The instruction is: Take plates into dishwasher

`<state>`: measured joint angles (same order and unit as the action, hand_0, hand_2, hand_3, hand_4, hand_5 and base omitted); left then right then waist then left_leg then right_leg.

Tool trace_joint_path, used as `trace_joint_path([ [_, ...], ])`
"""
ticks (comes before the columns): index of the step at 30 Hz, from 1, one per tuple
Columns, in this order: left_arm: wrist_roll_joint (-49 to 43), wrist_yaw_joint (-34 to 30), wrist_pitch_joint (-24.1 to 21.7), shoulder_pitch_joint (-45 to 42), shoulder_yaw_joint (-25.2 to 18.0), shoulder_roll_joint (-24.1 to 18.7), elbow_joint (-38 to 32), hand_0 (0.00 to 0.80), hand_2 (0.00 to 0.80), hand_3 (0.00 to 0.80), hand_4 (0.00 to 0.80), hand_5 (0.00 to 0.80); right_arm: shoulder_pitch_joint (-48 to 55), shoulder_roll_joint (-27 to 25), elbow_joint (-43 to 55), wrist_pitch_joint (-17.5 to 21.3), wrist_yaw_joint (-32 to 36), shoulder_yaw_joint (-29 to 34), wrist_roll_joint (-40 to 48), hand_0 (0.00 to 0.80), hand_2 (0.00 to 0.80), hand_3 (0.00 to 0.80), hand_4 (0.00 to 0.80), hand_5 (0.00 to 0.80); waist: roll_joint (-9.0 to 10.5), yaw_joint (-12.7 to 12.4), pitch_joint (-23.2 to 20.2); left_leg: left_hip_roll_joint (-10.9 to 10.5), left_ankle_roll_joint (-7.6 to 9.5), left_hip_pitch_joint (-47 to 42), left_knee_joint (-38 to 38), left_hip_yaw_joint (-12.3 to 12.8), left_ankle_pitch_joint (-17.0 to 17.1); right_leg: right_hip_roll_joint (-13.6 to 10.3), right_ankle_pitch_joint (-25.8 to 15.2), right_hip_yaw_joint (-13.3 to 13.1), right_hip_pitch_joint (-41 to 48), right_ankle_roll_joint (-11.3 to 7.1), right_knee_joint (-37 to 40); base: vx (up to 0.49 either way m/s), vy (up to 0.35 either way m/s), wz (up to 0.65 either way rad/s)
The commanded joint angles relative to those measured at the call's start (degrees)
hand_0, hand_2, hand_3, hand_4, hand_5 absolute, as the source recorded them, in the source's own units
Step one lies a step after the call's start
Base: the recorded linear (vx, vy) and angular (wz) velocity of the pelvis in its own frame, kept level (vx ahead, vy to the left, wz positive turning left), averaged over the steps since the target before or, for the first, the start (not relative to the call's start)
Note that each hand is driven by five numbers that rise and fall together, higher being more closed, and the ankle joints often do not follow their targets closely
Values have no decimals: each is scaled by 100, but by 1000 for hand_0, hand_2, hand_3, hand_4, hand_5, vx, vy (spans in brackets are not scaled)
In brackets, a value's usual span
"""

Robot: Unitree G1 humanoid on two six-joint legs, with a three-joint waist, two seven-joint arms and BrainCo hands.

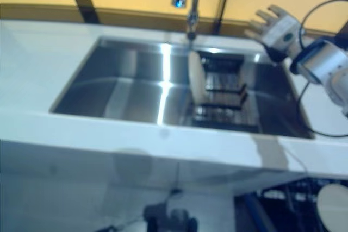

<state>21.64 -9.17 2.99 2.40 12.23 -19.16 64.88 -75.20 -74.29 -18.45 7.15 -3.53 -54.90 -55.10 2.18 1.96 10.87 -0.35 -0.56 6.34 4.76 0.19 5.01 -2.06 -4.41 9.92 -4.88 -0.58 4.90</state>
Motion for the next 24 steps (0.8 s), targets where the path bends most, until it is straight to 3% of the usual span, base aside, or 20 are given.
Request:
trace_joint_path([
  [1,279,-46,-145,192,119,-245,121,0,0,0,0,0,-1052,-5,-130,-365,-115,-282,-109,0,0,0,0,0,69,-139,205,22,91,198,24,118,-169,73,287,-97,-85,-279,-139,-57,31,13],
  [24,348,10,-175,350,83,-182,215,0,0,0,0,0,-1471,444,303,-559,216,-465,136,0,0,0,0,0,174,-185,246,8,99,208,24,107,-211,24,276,-85,-124,-309,-123,4,1,1],
])
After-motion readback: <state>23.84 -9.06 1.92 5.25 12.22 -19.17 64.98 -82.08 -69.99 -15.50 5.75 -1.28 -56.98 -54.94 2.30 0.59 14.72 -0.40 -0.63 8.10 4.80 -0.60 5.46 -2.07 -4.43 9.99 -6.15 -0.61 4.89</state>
